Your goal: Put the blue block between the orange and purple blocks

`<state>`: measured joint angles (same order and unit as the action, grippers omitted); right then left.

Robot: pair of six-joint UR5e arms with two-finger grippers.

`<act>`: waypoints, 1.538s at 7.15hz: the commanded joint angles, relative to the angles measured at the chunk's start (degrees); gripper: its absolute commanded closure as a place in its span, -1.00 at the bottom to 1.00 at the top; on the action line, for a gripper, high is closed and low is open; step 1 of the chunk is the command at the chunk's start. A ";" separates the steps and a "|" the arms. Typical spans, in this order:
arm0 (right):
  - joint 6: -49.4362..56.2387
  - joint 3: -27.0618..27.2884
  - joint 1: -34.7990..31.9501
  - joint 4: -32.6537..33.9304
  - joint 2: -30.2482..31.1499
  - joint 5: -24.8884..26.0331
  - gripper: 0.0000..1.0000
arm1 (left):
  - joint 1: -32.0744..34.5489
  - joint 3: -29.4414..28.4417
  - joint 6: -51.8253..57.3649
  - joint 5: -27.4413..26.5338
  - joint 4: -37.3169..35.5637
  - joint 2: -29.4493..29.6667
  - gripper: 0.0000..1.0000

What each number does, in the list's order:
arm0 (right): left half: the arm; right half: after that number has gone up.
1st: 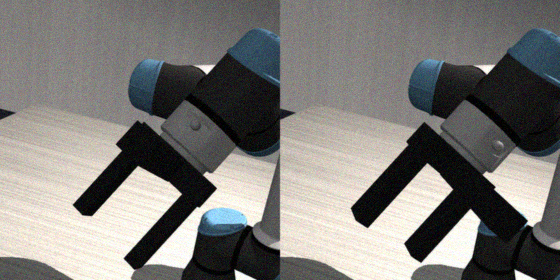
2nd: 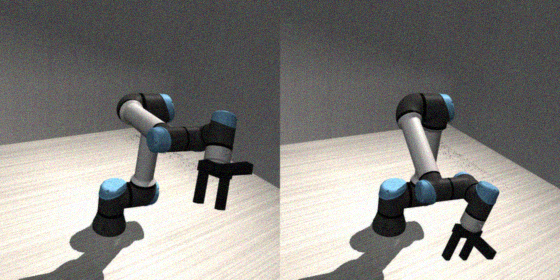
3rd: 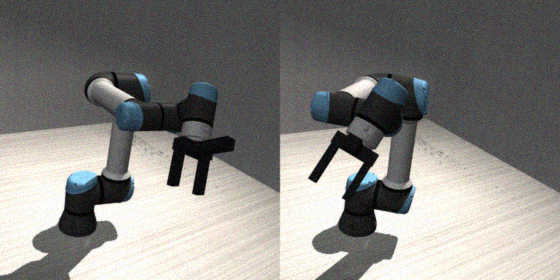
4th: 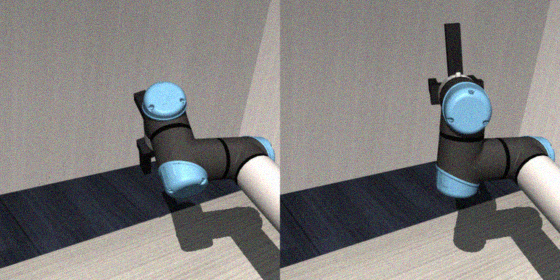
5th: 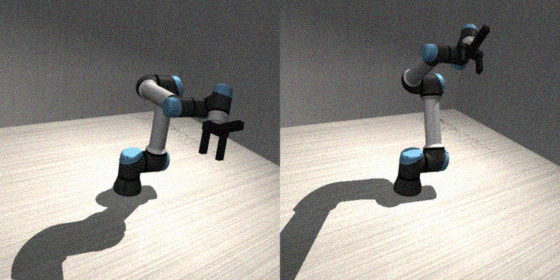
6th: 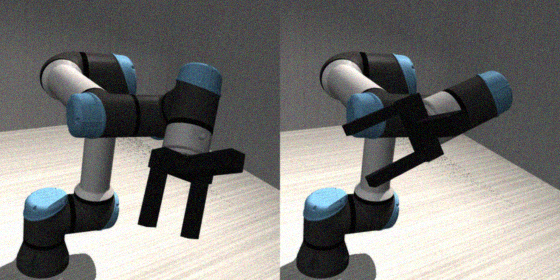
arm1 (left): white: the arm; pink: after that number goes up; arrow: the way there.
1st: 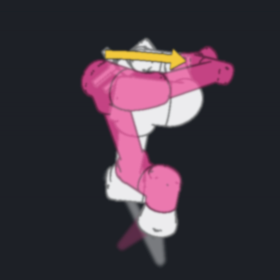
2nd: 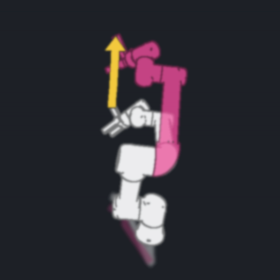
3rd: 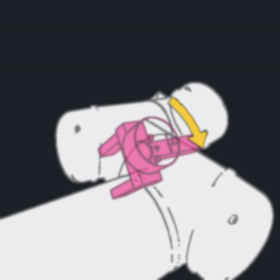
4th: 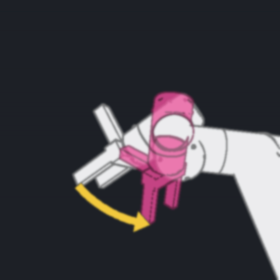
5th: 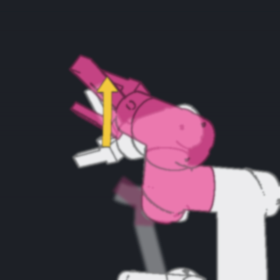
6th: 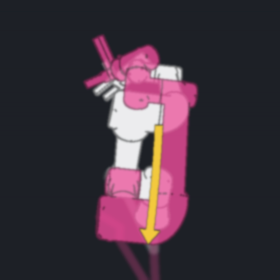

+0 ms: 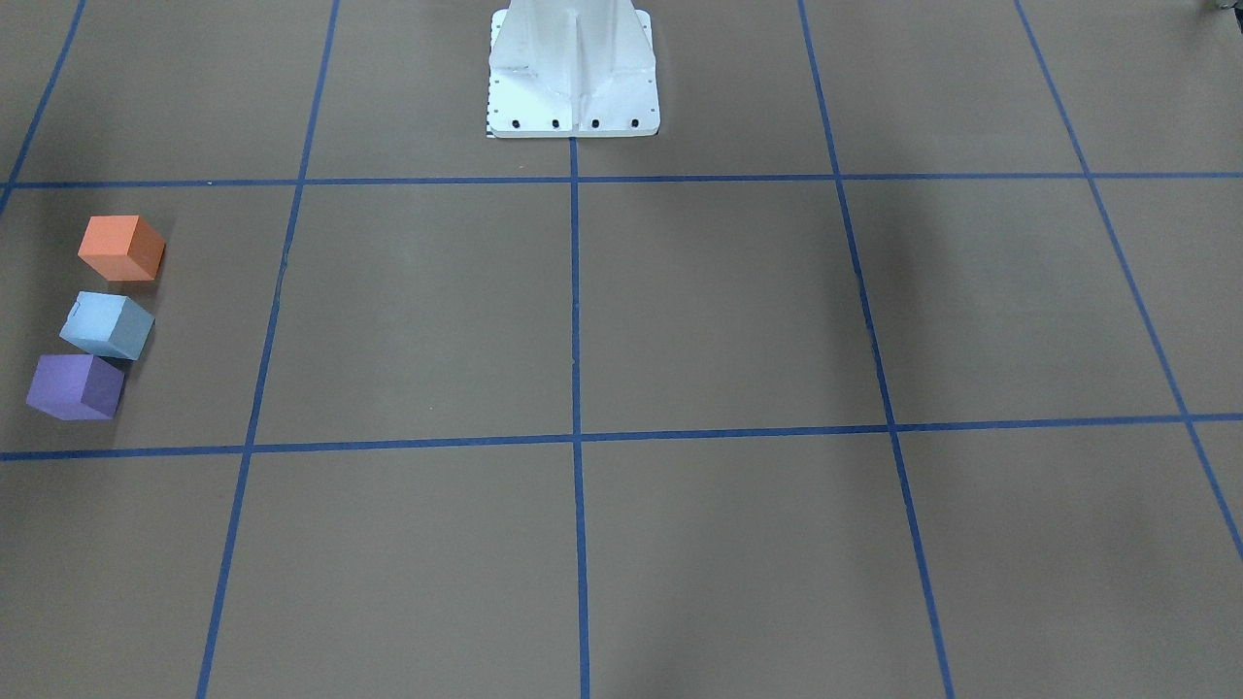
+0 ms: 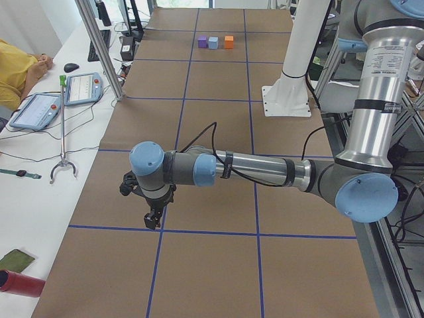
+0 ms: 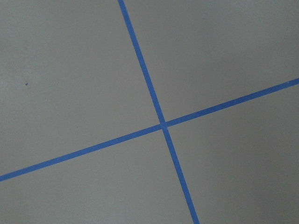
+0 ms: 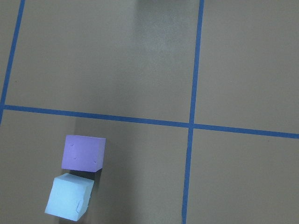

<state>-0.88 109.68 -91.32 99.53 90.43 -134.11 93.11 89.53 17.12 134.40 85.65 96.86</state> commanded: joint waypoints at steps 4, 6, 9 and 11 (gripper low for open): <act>0.09 -1.04 0.09 -0.83 0.71 -1.06 -1.00 | 0.14 3.01 -2.00 -0.19 -0.05 -0.09 -0.99; 0.09 -1.74 0.09 -0.91 0.72 -0.63 -1.00 | -0.12 2.76 -2.00 -0.28 -0.05 -0.35 -0.99; -0.08 -2.18 0.17 -0.83 0.89 -2.65 -1.00 | -0.47 2.76 -7.28 -0.10 0.22 0.35 -1.00; -0.08 -2.19 0.18 -0.83 0.89 -2.56 -1.00 | -0.56 3.46 -7.01 -0.01 0.31 0.35 -0.99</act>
<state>-0.92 107.55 -91.16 98.70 91.29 -136.66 92.59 92.63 10.13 134.36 85.93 97.18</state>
